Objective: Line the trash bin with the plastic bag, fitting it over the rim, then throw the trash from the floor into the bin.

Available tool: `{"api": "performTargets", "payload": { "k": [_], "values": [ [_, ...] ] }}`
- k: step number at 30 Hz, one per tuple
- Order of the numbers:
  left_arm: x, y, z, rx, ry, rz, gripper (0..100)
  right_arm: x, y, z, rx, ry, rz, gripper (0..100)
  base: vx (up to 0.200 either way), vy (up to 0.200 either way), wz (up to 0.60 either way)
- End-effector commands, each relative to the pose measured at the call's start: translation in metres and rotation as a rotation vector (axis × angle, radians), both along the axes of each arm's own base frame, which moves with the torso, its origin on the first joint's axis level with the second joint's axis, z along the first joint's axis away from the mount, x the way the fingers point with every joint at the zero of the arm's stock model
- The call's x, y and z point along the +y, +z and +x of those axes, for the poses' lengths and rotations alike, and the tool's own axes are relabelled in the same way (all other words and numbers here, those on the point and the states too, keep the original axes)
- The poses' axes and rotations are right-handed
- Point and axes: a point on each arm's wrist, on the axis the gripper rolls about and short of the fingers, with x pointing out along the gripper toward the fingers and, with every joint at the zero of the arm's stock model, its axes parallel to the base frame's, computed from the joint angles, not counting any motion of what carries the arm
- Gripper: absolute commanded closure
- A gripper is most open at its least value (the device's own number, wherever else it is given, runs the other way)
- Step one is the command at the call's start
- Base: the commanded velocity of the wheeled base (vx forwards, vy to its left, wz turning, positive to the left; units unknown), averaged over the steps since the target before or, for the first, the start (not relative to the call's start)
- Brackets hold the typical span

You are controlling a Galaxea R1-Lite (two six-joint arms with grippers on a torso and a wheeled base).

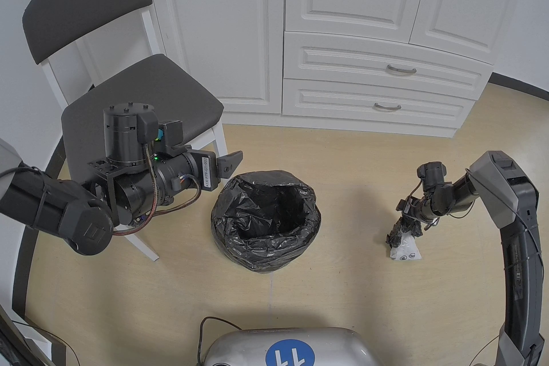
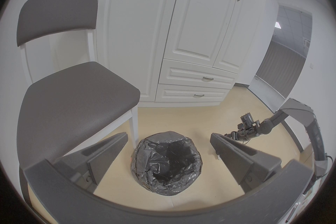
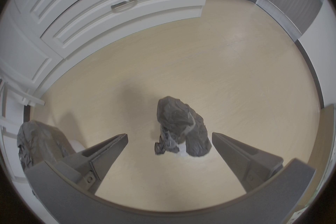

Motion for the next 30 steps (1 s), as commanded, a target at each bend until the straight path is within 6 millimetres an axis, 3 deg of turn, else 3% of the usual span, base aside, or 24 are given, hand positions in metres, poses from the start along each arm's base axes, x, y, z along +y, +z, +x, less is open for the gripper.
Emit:
{"api": "performTargets", "payload": {
  "k": [1,6,12,28,29,30],
  "values": [
    [0.003,-0.001,0.003,0.001,0.012,0.0,0,-0.007,-0.05,0.024,0.036,-0.083,-0.033,0,0.0,0.0,0.0],
    [0.003,-0.001,0.004,0.0,0.012,-0.001,0,-0.013,-0.072,0.031,0.043,-0.109,-0.044,0,0.0,0.0,0.0],
    [0.002,-0.002,0.005,-0.001,0.012,-0.001,0,-0.014,-0.079,0.032,0.044,-0.116,-0.055,0,0.0,0.0,0.0],
    [0.002,-0.002,0.005,-0.007,0.015,-0.003,0,-0.014,-0.08,0.033,0.042,-0.118,-0.055,0,0.0,0.0,0.0],
    [0.002,-0.002,0.005,-0.008,0.015,-0.002,0,-0.014,-0.08,0.033,0.042,-0.118,-0.055,100,0.0,0.0,0.0],
    [0.002,-0.001,0.004,-0.009,0.015,-0.003,0,-0.014,-0.079,0.033,0.04,-0.118,-0.055,100,0.0,0.0,0.0]
  ]
}}
